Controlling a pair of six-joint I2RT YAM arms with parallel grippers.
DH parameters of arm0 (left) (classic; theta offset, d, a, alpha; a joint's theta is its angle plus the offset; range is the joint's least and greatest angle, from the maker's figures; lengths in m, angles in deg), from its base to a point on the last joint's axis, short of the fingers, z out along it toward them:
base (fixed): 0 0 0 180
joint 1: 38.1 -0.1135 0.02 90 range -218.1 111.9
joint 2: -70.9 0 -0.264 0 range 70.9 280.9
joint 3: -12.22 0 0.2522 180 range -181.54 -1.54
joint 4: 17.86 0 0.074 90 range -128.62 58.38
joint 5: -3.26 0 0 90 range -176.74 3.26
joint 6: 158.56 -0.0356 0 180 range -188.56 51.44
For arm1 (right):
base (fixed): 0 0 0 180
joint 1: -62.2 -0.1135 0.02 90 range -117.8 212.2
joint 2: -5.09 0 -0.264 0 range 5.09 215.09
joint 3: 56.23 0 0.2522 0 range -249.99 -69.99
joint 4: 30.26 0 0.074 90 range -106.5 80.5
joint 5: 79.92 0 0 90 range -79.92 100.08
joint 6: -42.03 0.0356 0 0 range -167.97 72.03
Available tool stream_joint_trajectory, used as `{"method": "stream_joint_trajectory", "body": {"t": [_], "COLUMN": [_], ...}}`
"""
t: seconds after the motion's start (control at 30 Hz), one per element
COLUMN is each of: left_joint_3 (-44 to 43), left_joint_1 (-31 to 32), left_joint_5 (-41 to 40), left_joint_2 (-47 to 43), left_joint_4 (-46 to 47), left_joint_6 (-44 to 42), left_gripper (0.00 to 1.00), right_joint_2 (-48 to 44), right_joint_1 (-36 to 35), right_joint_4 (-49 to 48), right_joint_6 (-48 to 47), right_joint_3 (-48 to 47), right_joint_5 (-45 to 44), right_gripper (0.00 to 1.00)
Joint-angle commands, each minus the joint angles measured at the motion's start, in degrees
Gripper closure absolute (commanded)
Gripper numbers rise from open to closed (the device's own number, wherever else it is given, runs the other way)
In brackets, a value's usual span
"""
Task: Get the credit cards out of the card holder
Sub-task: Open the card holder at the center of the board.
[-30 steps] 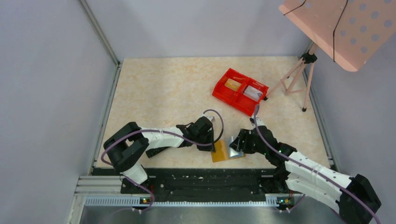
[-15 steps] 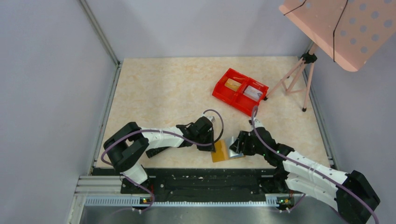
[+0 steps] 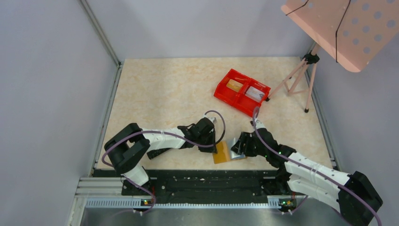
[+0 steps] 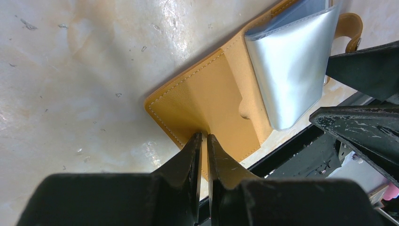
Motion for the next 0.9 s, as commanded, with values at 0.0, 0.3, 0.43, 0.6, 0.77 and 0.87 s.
{"method": "stream_joint_trajectory", "body": {"t": [0.0,0.3,0.43,0.6,0.77,0.87], "left_joint_3": [-1.28,-1.67,-1.91,-2.19,-2.36,-2.42], "left_joint_1": [-0.23,-0.23,-0.23,-0.23,-0.23,-0.23], "left_joint_5": [-1.75,-1.73,-1.60,-1.39,-1.35,-1.45], "left_joint_2": [1.23,1.36,1.51,1.71,1.58,1.63], "left_joint_4": [-0.04,-0.43,-0.55,-0.62,-0.77,-0.95], "left_joint_6": [-0.52,-0.64,-0.64,-0.70,-0.78,-0.85], "left_gripper": [0.85,0.85,0.85,0.85,0.85,0.85], "right_joint_2": [0.50,0.71,0.68,0.96,-0.09,-1.22], "right_joint_1": [0.50,0.52,0.54,0.50,0.54,0.53], "right_joint_4": [2.67,3.15,2.61,2.83,5.05,6.01], "right_joint_6": [-2.48,-2.94,-2.81,-2.76,-3.54,-3.96], "right_joint_3": [-2.11,-2.46,-2.20,-1.82,-3.50,-4.67], "right_joint_5": [-2.97,-3.23,-2.51,-2.46,-3.65,-4.15], "right_gripper": [0.42,0.39,0.41,0.40,0.39,0.39]}}
